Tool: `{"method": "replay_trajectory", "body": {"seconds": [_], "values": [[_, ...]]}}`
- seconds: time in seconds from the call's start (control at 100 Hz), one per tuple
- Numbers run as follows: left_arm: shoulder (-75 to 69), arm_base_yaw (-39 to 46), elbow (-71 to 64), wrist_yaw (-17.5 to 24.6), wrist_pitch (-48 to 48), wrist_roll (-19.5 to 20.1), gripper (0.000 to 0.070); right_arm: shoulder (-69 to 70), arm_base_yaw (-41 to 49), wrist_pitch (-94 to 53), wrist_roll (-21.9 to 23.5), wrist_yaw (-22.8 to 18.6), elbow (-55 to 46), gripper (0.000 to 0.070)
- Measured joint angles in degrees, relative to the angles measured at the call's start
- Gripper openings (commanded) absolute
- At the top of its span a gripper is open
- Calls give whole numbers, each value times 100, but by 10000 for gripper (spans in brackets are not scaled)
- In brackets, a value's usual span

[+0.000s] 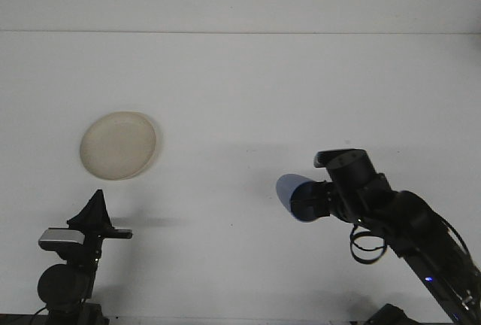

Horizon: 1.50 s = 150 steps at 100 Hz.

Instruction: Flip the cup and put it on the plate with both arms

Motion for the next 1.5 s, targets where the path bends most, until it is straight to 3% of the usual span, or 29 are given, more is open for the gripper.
{"method": "replay_trajectory", "body": {"seconds": [0.29, 0.61, 1.5], "values": [[0, 0, 0, 0, -2, 0, 11, 1917, 774, -894, -166, -4, 922, 0], [0, 0, 0, 0, 0, 0, 11, 3047, 1054, -1019, -470, -195, 1010, 0], [0, 0, 0, 0, 0, 0, 11, 3381, 1045, -723, -754, -428, 1073, 11]]}}
